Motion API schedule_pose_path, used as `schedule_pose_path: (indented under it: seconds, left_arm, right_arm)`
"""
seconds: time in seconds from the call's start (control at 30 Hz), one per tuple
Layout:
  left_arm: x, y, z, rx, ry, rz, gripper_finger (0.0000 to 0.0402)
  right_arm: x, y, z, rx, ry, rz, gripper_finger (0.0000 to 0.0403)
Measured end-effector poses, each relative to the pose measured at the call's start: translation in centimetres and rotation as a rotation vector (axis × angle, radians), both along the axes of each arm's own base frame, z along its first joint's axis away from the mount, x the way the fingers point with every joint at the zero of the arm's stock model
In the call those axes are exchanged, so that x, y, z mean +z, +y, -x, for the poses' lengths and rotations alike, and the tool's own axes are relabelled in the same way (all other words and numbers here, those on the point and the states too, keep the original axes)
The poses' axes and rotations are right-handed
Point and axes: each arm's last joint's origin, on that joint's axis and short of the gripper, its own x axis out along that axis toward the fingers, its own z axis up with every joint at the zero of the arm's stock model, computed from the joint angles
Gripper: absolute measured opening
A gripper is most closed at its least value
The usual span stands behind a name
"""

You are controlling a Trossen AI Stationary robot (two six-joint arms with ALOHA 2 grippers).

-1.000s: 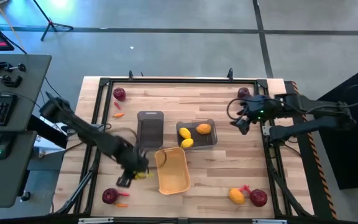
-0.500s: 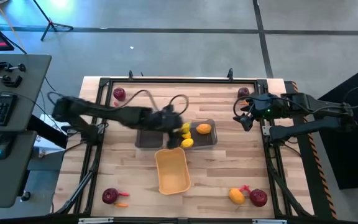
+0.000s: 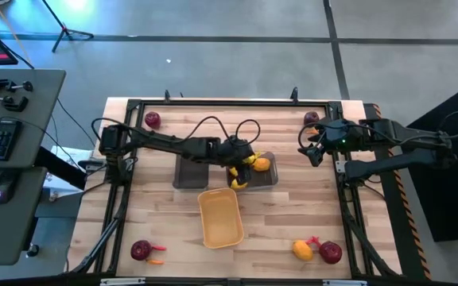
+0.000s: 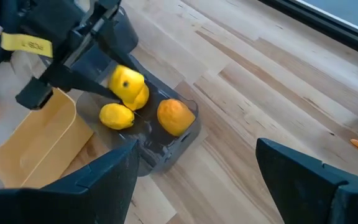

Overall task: Sort produce into baskets
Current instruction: Put the lemon into the right black bin

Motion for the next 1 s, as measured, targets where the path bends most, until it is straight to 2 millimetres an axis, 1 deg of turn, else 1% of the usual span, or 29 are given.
schedule_pose_path:
  seconds: [0.1, 0.23, 0.33, 0.5, 0.6, 0.67, 0.73, 0.83, 0.93, 1.0]
  left_arm:
    - [0.2, -0.3, -0.2, -0.107, -0.027, 0.034, 0.0194]
    - [0.7, -0.4, -0.6, -0.119, -0.095, 0.046, 0.0212]
    - [1.0, -0.3, -0.8, -0.105, -0.13, 0.058, 0.0239]
    - [1.0, -0.3, -0.8, -0.113, -0.131, 0.059, 0.0295]
    - [1.3, -0.5, -0.5, -0.14, -0.121, 0.093, 0.0311]
    - [2.2, -0.7, 0.1, -0.186, -0.112, 0.134, 0.0313]
    - [3.7, -1.0, 0.9, -0.231, -0.118, 0.166, 0.0313]
    - [6.0, -1.6, 2.5, -0.26, -0.121, 0.18, 0.0313]
    - [8.2, -1.9, 4.2, -0.274, -0.168, 0.175, 0.0313]
    - [9.5, -2.2, 5.1, -0.28, -0.211, 0.174, 0.0314]
  right_arm:
    - [0.0, 0.0, 0.0, -0.001, 0.0, -0.001, 0.0312]
    - [0.0, 0.0, 0.0, -0.006, 0.0, 0.009, 0.0312]
    - [0.0, 0.0, 0.0, -0.007, 0.0, 0.009, 0.0312]
    - [0.0, 0.0, 0.0, -0.006, 0.0, 0.009, 0.0312]
    - [0.0, 0.0, 0.0, -0.016, -0.006, -0.007, 0.0312]
    - [0.0, 0.0, -0.1, -0.026, -0.019, -0.034, 0.0312]
    - [0.1, 0.2, -0.4, -0.002, -0.042, -0.094, 0.0312]
    - [-0.2, 0.8, -1.1, 0.059, -0.032, -0.241, 0.0312]
    - [-1.1, 2.3, -2.5, 0.134, 0.052, -0.384, 0.0312]
    - [-2.0, 3.9, -3.7, 0.177, 0.135, -0.459, 0.0312]
